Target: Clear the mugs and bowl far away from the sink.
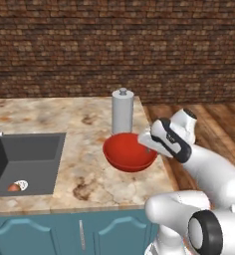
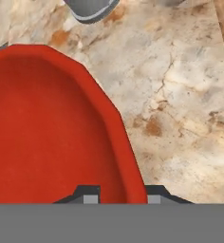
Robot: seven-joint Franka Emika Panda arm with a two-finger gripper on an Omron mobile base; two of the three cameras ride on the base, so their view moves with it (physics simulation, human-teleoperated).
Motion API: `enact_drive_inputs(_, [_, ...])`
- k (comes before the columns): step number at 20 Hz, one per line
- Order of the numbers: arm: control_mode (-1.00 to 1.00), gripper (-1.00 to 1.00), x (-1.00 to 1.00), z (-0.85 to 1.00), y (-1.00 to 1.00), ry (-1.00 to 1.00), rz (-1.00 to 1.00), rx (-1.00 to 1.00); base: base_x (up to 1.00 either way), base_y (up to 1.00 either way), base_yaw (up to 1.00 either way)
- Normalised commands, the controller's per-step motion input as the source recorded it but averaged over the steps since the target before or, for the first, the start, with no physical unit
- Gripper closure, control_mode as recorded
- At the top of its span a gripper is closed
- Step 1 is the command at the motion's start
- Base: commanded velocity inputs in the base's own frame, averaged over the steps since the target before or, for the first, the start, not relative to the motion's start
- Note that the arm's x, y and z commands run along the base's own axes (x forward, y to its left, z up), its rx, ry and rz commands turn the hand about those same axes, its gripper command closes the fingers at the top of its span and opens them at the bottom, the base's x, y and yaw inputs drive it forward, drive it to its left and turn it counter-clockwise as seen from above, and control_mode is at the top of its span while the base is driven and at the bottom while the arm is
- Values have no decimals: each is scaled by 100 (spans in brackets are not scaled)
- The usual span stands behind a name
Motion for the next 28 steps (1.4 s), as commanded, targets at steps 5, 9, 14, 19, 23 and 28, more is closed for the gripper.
enact_drive_inputs(5, [-100, 100, -40, 100, 0, 12, -36, 0, 0, 0, 0])
enact_drive_inputs(9, [-100, 100, -32, 94, 0, 32, -43, 0, 0, 0, 0])
enact_drive_inputs(14, [-100, 100, -37, 64, 0, 22, -54, 0, 0, 0, 0])
enact_drive_inputs(19, [-100, 100, -75, 53, 0, 2, -47, 0, 0, 0, 0])
enact_drive_inputs(23, [-100, 100, -78, 38, 5, -4, -17, 0, 0, 0, 0])
enact_drive_inputs(28, [-100, 100, -53, 49, 4, -11, -6, 0, 0, 0, 0])
